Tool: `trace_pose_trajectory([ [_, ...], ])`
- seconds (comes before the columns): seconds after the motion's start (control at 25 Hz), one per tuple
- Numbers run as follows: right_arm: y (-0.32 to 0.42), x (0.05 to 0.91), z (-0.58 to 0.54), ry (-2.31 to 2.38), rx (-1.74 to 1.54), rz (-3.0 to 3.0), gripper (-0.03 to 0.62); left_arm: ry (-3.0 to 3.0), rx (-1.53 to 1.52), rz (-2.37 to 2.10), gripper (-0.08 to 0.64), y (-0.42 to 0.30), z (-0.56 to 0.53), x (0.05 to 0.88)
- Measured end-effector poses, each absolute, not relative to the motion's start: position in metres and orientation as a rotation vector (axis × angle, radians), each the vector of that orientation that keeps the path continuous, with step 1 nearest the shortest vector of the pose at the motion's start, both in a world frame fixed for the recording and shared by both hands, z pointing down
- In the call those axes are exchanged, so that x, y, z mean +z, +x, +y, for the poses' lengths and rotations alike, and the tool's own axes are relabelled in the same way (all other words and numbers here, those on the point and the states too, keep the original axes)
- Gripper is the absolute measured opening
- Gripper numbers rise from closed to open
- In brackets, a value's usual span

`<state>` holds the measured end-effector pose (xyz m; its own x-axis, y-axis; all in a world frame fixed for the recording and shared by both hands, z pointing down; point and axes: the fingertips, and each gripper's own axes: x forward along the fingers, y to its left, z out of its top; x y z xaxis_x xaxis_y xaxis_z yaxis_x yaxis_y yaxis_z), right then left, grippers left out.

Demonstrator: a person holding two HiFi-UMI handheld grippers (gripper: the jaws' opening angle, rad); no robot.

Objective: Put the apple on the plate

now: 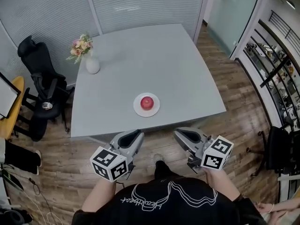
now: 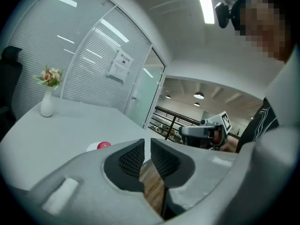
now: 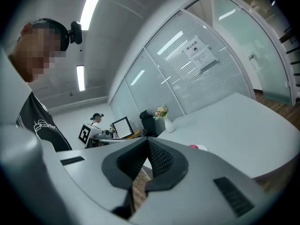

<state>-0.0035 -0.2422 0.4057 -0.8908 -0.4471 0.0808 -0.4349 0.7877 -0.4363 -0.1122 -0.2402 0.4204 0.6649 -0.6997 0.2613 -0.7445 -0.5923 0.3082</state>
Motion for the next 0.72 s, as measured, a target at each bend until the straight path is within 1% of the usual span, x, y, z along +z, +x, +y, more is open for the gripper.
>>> trace_pose_trajectory([
  [0.2, -0.016, 0.397, -0.206, -0.651, -0.658, 2.983, 0.006, 2.536, 0.16, -1.126, 0.017, -0.1, -0.206, 0.408],
  [0.4, -0.024, 0.393, -0.175, -0.603, -0.581, 3.036, 0.006, 2.576, 0.174, -1.113, 0.014, -0.09, -0.18, 0.4],
  [0.72, -0.034, 0.393, -0.156, -0.597, -0.581, 3.049, 0.008, 2.582, 0.17, -1.107, 0.014, -0.096, -0.163, 0.397],
])
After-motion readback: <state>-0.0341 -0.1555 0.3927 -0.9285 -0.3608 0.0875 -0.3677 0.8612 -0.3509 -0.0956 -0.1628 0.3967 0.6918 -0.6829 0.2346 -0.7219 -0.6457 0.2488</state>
